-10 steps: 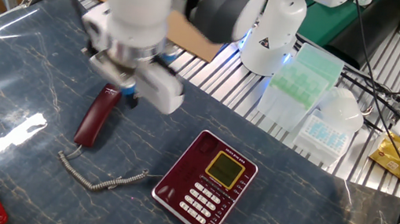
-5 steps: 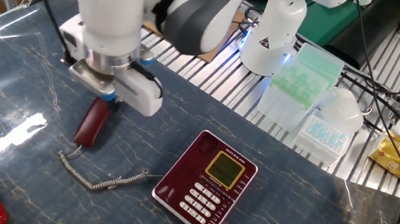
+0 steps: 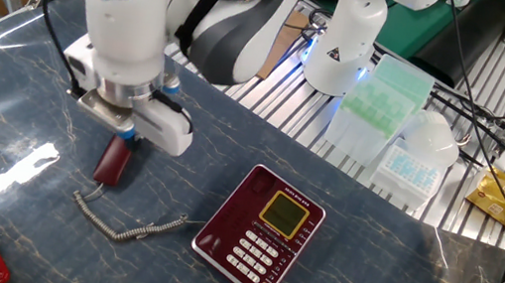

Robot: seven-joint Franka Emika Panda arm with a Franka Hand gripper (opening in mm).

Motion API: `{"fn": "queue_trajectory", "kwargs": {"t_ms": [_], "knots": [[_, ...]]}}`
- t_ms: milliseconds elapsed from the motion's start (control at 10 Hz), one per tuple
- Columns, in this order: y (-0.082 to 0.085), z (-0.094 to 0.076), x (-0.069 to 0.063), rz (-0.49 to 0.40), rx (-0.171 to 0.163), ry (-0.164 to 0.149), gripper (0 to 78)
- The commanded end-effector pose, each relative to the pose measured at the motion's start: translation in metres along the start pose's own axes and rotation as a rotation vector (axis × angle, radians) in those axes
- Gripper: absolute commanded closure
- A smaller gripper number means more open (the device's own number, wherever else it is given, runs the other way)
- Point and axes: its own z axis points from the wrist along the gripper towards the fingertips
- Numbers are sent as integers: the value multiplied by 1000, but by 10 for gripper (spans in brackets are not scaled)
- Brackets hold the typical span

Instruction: Place the handset of the telephone on the corresponding phone cradle

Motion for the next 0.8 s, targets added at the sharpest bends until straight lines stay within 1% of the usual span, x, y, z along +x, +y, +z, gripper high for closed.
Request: {"fn": "queue_trajectory", "kwargs": {"t_ms": [100, 300, 500, 600, 700, 800], "knots": [[-7, 10, -6, -3, -3, -15, 776], [-7, 11, -7, 14, -7, -29, 776], [-7, 11, -6, 25, -5, -21, 776], [-7, 11, -6, 38, -3, -11, 776], [-7, 11, -6, 46, -3, -11, 776], [-7, 11, -6, 78, 4, -11, 776]]}}
